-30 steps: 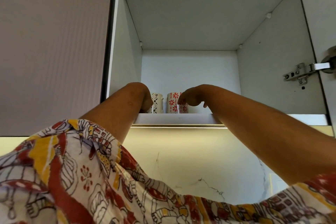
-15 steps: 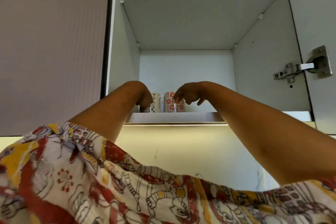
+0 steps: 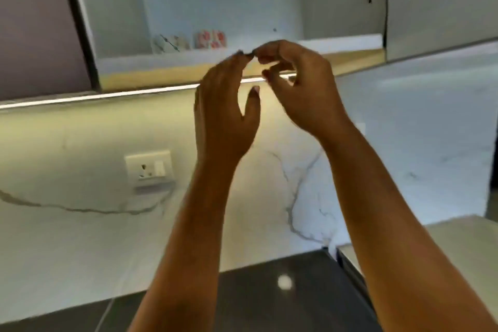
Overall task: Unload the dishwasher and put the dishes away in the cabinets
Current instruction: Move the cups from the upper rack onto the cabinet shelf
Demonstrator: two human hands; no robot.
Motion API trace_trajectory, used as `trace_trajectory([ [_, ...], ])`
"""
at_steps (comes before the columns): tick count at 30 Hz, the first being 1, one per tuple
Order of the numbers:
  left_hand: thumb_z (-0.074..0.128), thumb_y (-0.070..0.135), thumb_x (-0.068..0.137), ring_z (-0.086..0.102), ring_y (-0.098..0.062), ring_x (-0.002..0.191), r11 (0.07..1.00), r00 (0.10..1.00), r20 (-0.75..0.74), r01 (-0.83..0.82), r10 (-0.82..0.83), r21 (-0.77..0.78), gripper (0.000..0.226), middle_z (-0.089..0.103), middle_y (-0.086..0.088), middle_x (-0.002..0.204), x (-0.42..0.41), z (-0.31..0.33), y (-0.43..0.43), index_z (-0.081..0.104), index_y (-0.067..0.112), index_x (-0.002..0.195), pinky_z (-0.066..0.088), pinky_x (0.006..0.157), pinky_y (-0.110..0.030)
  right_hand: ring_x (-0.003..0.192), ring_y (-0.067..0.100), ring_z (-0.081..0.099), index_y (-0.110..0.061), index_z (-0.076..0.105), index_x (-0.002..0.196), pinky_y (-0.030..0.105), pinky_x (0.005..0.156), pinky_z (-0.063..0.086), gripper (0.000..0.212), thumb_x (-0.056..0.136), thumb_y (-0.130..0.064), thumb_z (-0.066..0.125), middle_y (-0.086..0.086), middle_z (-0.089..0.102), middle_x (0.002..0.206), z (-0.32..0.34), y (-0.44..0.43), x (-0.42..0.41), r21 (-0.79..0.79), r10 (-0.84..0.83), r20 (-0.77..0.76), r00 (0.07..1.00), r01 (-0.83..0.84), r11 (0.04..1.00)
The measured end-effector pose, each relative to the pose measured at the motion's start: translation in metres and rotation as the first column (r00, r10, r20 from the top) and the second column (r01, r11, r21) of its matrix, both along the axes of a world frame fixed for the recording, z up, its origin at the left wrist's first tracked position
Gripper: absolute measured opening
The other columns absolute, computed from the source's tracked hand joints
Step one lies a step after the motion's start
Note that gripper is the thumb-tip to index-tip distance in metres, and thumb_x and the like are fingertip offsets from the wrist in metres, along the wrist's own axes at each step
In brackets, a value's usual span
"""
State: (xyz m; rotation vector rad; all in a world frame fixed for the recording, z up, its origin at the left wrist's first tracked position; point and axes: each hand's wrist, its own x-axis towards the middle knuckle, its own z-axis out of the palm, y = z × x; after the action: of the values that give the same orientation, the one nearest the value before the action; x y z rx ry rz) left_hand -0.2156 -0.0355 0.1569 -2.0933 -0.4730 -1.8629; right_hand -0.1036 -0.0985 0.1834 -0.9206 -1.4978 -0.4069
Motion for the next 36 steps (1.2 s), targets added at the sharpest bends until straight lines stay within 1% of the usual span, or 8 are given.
trace_trajectory([
  [3,0.048,0.02,0.087,0.05,-0.024,0.125,0.991,0.998,-0.034,0.041,-0.045,-0.129,0.043,0.057,-0.006,0.133,0.031,-0.076,-0.014,0.055,0.011,0.128,0.033,0.109,-0.05,0.083,-0.007,0.058,-0.013,0.065,0.111,-0.001,0.076,0.039,0.031,0.085,0.0,0.055,-0.008,0.065,0.101,-0.073,-0.023,0.019,-0.118,-0.077,-0.091,0.993,0.066,0.991],
  [7,0.053,0.017,0.088,0.05,-0.02,0.124,0.942,0.976,-0.117,0.139,-0.182,-0.304,0.041,0.057,-0.005,0.132,0.05,-0.151,-0.034,0.055,0.013,0.129,0.033,0.107,-0.029,0.082,-0.003,0.059,-0.018,0.067,0.103,0.006,0.077,0.045,0.029,0.086,0.001,0.054,-0.009,0.065,0.095,-0.154,-0.064,0.051,-0.332,-0.154,-0.211,0.965,0.078,0.94],
  [10,0.057,0.015,0.088,0.049,-0.022,0.124,0.848,0.941,-0.187,0.154,-0.283,-0.506,0.041,0.057,-0.004,0.131,0.07,-0.193,-0.059,0.055,0.016,0.129,0.029,0.102,-0.019,0.082,-0.005,0.06,-0.027,0.068,0.097,0.008,0.074,0.046,0.026,0.088,-0.005,0.057,-0.013,0.067,0.095,-0.205,-0.1,0.079,-0.535,-0.275,-0.256,0.927,0.101,0.839],
  [16,0.061,0.009,0.086,0.051,-0.018,0.118,0.605,0.833,-0.172,0.223,-0.525,-0.764,0.039,0.059,0.003,0.126,0.134,-0.253,-0.149,0.058,0.023,0.122,0.038,0.1,-0.026,0.079,-0.008,0.057,-0.024,0.069,0.101,-0.001,0.072,0.043,0.022,0.09,-0.008,0.058,-0.018,0.063,0.094,-0.264,-0.197,0.14,-0.696,-0.491,-0.254,0.833,0.195,0.691],
  [19,0.063,0.01,0.085,0.056,-0.021,0.113,0.499,0.771,-0.128,0.267,-0.624,-0.825,0.036,0.059,0.009,0.124,0.164,-0.278,-0.208,0.06,0.024,0.118,0.043,0.102,-0.036,0.081,-0.008,0.057,-0.02,0.068,0.104,0.002,0.074,0.045,0.021,0.091,-0.008,0.057,-0.015,0.062,0.096,-0.285,-0.257,0.166,-0.732,-0.549,-0.24,0.8,0.223,0.644],
  [28,0.06,0.01,0.087,0.046,0.0,0.101,0.245,0.654,-0.04,0.226,-0.756,-0.943,0.028,0.053,0.016,0.11,0.224,-0.352,-0.399,0.061,0.022,0.113,0.036,0.084,-0.016,0.077,0.014,0.062,-0.017,0.068,0.104,0.001,0.056,0.042,0.017,0.092,-0.011,0.057,-0.003,0.067,0.096,-0.361,-0.465,0.229,-0.905,-0.766,-0.177,0.618,0.203,0.374],
  [32,0.058,0.005,0.087,0.057,-0.02,0.101,0.085,0.619,-0.01,0.091,-0.785,-0.992,0.029,0.06,-0.001,0.113,0.236,-0.39,-0.449,0.062,0.018,0.112,0.044,0.08,-0.027,0.087,0.01,0.059,-0.01,0.07,0.102,0.008,0.067,0.04,0.016,0.09,-0.008,0.059,0.005,0.071,0.103,-0.399,-0.531,0.242,-0.948,-0.806,-0.113,0.581,0.179,0.262],
  [36,0.059,0.005,0.087,0.057,-0.018,0.099,0.028,0.63,-0.062,-0.063,-0.774,-0.998,0.028,0.061,0.0,0.106,0.243,-0.427,-0.466,0.062,0.017,0.112,0.036,0.078,-0.019,0.098,0.017,0.062,-0.007,0.069,0.106,0.018,0.08,0.042,0.019,0.09,-0.006,0.058,0.007,0.07,0.109,-0.444,-0.569,0.258,-0.987,-0.854,-0.083,0.513,0.076,0.141],
])
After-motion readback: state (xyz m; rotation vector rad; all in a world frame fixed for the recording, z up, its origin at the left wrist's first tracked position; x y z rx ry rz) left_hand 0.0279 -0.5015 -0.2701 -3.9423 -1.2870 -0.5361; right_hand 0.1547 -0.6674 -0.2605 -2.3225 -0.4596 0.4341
